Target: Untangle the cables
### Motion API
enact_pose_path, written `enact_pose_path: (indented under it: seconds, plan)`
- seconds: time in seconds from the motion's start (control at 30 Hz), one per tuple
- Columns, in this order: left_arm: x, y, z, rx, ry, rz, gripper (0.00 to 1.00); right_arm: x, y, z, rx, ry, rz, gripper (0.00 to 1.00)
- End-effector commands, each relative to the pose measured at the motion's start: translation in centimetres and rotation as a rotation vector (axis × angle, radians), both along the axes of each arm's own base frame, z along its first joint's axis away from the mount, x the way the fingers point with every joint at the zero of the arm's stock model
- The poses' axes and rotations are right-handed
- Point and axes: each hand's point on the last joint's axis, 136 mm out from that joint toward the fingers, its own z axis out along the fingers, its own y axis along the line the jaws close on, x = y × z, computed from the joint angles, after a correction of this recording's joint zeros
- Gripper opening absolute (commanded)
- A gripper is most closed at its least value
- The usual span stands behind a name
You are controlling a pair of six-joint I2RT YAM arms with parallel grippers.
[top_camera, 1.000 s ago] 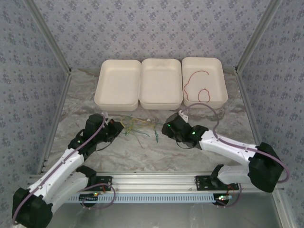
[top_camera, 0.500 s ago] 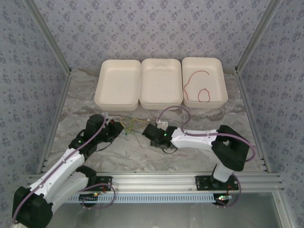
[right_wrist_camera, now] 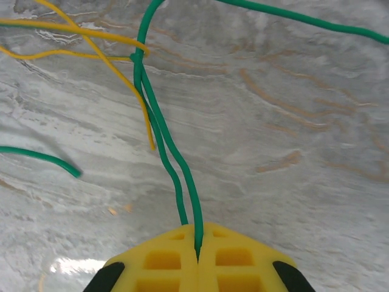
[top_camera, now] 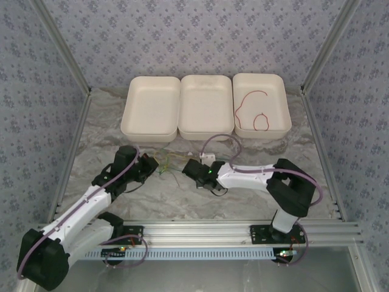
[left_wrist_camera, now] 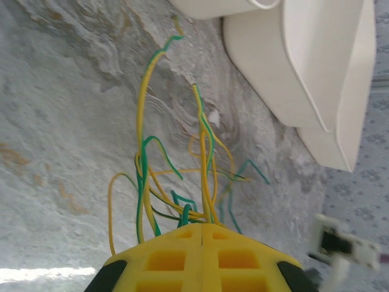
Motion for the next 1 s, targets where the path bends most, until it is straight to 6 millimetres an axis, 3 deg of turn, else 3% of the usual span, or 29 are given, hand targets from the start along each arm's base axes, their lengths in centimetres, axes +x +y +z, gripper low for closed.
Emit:
enact_pose_path:
  seconds: [0.0,0.17,0.33,0.43,0.47,0.57,0.73,0.77,0.87,0.9,0.97]
  plan:
    - [1.5,3.3,0.2,0.187,-0.019,0.093,0.0,-0.3,-4.2,2.4,-0.082,-0.056,-0.011,0.0]
    - [2.1,6.2,-3.1,0.271,0.054,0.159,0.0,-0.8,-10.1,4.6,-0.061,-0.078,-0.101,0.0]
    - [2.3,6.7,-4.9,0.287,0.09,0.171,0.0,-0.6,-15.8,7.3,0.019,-0.121,-0.239,0.0]
    - [2.5,6.4,-5.2,0.276,0.094,0.17,0.0,-0.1,-17.3,9.5,0.089,-0.175,-0.27,0.0]
    - [2.7,6.1,-5.3,0.262,0.092,0.158,0.0,0.3,-17.1,10.5,0.121,-0.204,-0.249,0.0]
    - [3.3,4.0,-5.1,0.198,0.075,0.083,0.0,1.0,-13.7,13.1,0.235,-0.263,-0.06,0.0]
    - [3.7,-0.1,-4.6,0.157,0.047,-0.072,0.0,-0.7,-6.7,17.0,0.433,-0.33,0.332,0.0]
    - [3.7,-0.5,-4.4,0.157,0.042,-0.086,0.05,-1.5,-5.3,17.6,0.477,-0.336,0.417,0.0]
    - [3.7,-1.3,-2.6,0.137,-0.034,-0.116,0.56,-3.5,-2.8,18.6,0.542,-0.344,0.606,0.0]
    - [3.7,-1.5,-1.6,0.135,-0.069,-0.119,0.65,-4.0,-2.2,18.7,0.561,-0.339,0.647,0.0]
    - [3.6,-1.4,0.4,0.138,-0.123,-0.127,0.67,-4.5,-1.5,18.7,0.59,-0.328,0.691,0.0]
